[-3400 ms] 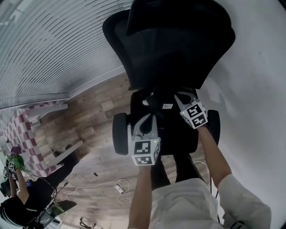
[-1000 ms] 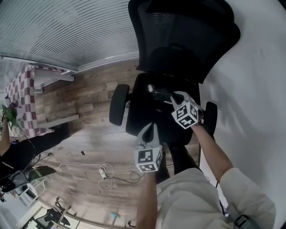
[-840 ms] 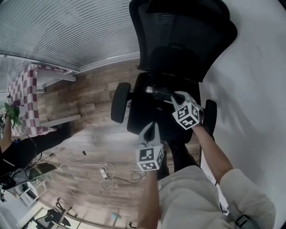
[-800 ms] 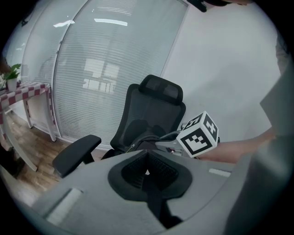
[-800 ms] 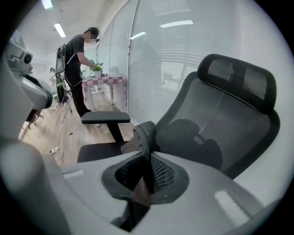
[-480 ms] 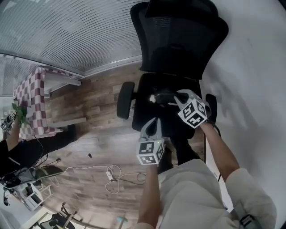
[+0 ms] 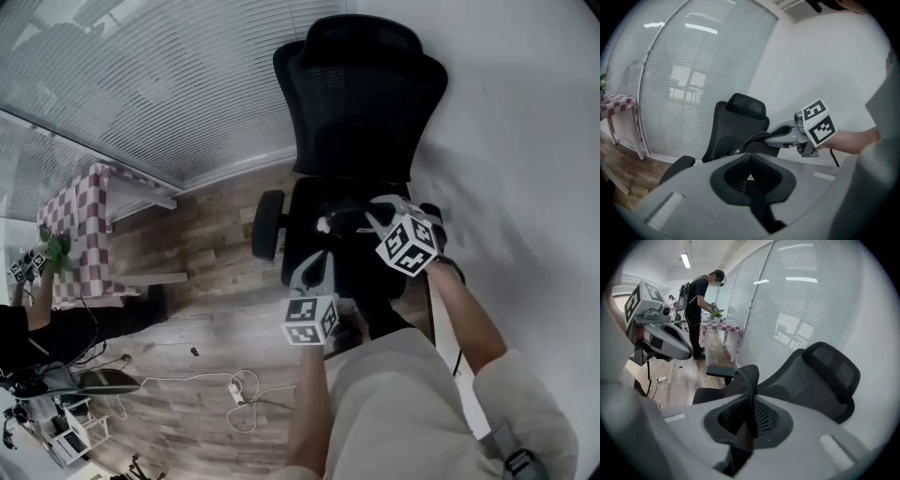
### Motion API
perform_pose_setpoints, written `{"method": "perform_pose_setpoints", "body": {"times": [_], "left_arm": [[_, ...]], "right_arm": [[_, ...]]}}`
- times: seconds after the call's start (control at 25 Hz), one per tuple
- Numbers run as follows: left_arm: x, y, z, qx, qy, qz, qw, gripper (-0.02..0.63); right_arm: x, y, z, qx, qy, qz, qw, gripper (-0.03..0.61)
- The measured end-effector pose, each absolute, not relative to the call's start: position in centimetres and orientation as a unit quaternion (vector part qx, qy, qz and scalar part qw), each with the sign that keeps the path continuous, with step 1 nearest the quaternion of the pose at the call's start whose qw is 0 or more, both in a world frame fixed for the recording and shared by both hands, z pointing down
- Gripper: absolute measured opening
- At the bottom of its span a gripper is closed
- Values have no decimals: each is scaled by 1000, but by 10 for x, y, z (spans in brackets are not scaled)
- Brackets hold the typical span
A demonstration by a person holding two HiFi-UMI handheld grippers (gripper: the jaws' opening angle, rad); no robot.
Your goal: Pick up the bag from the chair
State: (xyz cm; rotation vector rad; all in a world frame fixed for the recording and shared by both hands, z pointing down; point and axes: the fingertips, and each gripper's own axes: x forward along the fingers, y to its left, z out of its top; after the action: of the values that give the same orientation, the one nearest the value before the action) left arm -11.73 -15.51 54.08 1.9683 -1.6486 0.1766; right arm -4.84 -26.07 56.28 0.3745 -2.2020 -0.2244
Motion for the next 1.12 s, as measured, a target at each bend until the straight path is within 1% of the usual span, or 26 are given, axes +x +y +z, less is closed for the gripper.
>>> {"method": "perform_pose_setpoints", "body": {"times": [0.4,0.68,0.92,1.12], "left_arm": [[-99,-130,509,768,-585,94,243,6],[-100,-124,479,782,-577,87,218,6],[-84,-109,449,805,-554,96,191,6],[-69,-102,439,810,-546,90,192,6]], "right_arm": [[-40,-216,526,172,-886,-44,428,29],[-38,-202,489,159,-896,-46,412,29],[-26,-202,462,155,-894,-54,416,29],[-20,-216,444,151,-887,-82,429,29]]}}
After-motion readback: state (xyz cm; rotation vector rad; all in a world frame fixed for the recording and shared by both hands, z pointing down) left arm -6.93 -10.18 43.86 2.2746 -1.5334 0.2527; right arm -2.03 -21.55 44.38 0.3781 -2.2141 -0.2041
